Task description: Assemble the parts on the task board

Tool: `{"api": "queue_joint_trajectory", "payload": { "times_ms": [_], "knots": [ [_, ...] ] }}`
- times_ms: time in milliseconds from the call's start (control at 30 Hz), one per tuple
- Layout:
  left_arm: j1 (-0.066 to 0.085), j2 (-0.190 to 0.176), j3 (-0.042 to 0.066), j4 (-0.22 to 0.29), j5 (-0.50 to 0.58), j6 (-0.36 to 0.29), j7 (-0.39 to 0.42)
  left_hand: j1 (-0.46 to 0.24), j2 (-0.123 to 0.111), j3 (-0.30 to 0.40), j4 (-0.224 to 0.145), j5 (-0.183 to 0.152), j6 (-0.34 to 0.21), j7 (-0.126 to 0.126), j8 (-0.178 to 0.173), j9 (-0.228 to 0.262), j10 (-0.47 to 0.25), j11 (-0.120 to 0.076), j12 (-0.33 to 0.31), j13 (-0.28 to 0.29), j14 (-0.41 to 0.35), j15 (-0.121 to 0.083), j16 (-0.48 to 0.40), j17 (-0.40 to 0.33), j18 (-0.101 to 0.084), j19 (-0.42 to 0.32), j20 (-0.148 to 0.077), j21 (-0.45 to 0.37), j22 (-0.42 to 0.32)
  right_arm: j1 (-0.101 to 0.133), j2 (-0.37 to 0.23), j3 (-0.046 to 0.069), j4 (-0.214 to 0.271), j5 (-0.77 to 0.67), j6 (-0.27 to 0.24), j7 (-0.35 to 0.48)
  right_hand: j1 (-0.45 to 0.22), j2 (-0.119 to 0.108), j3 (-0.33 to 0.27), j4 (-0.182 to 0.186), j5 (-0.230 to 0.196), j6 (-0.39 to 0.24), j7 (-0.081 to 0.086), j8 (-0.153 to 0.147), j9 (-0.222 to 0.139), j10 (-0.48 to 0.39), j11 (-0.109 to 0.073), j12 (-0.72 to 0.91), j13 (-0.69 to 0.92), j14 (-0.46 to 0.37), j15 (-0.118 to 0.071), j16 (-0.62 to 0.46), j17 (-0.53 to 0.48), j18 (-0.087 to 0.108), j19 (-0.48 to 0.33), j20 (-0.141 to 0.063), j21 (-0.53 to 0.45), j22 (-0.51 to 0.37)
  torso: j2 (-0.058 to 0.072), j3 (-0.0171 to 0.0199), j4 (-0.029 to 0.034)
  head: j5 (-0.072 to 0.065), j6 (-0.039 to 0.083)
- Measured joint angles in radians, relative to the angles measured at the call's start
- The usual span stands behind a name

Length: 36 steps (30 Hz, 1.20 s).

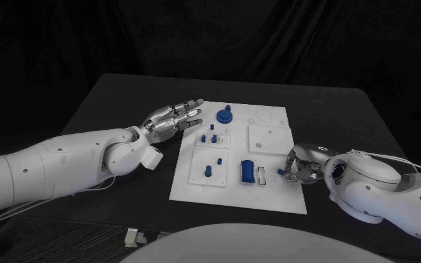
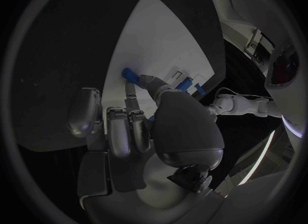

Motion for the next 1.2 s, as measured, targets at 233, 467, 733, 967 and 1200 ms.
{"api": "queue_joint_trajectory", "payload": {
  "times_ms": [233,467,733,967,1200],
  "knots": [
    [0.000,0.000,0.000,-0.001,0.000,0.001,0.000,-0.004,0.004,0.000,0.000,0.000,0.000,0.000,0.000,0.000,0.000,0.000,0.000,0.000,0.000,0.000,0.000,0.000,0.000,0.000,0.000,0.000,0.000,-0.004,0.000,-0.001,-0.001,-0.019,-0.018,-0.001,-0.016,0.000,-0.031,-0.005,-0.112,0.048,-0.014,-0.024,-0.056,-0.002,-0.010,0.000,0.000,0.000,-0.008,0.000,0.000,0.000,0.004,-0.004,0.011,0.000,0.000,0.0001,-0.0012,0.001,0.000],
    [0.000,0.002,0.000,-0.002,0.000,0.003,-0.001,-0.004,0.004,0.003,-0.003,0.000,0.000,0.000,0.000,0.000,0.003,0.003,0.004,0.001,0.000,0.000,0.000,-0.001,0.000,0.000,0.000,0.000,0.001,-0.010,0.014,-0.002,0.000,-0.077,-0.014,-0.001,-0.002,-0.016,-0.048,-0.018,-0.164,0.066,-0.015,-0.035,-0.057,-0.004,-0.011,0.000,0.000,-0.001,-0.009,0.000,0.000,0.000,0.006,-0.006,0.014,0.000,0.001,0.0002,-0.0021,0.000,0.000],
    [0.000,0.004,0.000,-0.002,0.000,0.005,-0.001,-0.004,0.004,0.003,-0.003,0.000,0.004,0.004,0.000,0.000,0.003,0.003,0.004,0.001,0.000,0.000,0.000,-0.001,0.000,0.000,0.000,0.004,0.001,-0.019,0.022,0.003,0.000,-0.140,0.000,-0.002,0.004,-0.023,-0.059,-0.021,-0.113,0.055,0.000,-0.068,-0.055,-0.004,-0.011,0.000,0.000,-0.001,-0.009,0.000,0.000,0.000,0.007,-0.007,0.014,0.000,0.001,0.0006,-0.0021,0.001,0.000],
    [0.000,0.004,0.000,-0.003,0.000,0.007,-0.002,-0.004,0.004,0.003,-0.003,0.000,0.004,0.004,0.000,0.000,0.003,0.003,0.004,0.001,0.000,0.000,0.000,-0.001,0.000,0.004,0.004,0.004,0.002,-0.024,0.029,0.005,0.000,-0.183,0.008,-0.001,0.010,-0.036,-0.039,-0.037,0.063,0.062,0.000,-0.073,-0.049,-0.004,-0.004,0.000,0.000,-0.001,-0.008,0.000,0.000,0.000,0.007,-0.007,0.014,0.000,0.001,0.0005,-0.0021,0.007,0.000],
    [0.000,0.004,0.000,-0.003,0.000,0.008,-0.003,-0.004,0.004,0.006,-0.006,0.000,0.004,0.004,0.000,0.000,0.006,0.005,0.009,0.002,0.004,0.004,0.000,0.000,0.000,0.004,0.004,0.004,0.002,-0.028,0.025,0.004,0.002,-0.201,-0.007,0.010,-0.020,-0.012,-0.006,-0.015,0.200,0.121,-0.004,-0.128,-0.052,-0.001,-0.008,0.000,0.000,0.001,-0.006,0.000,0.000,0.000,0.007,-0.007,0.014,0.000,0.001,0.0004,-0.0016,0.006,0.000]
  ]
}}
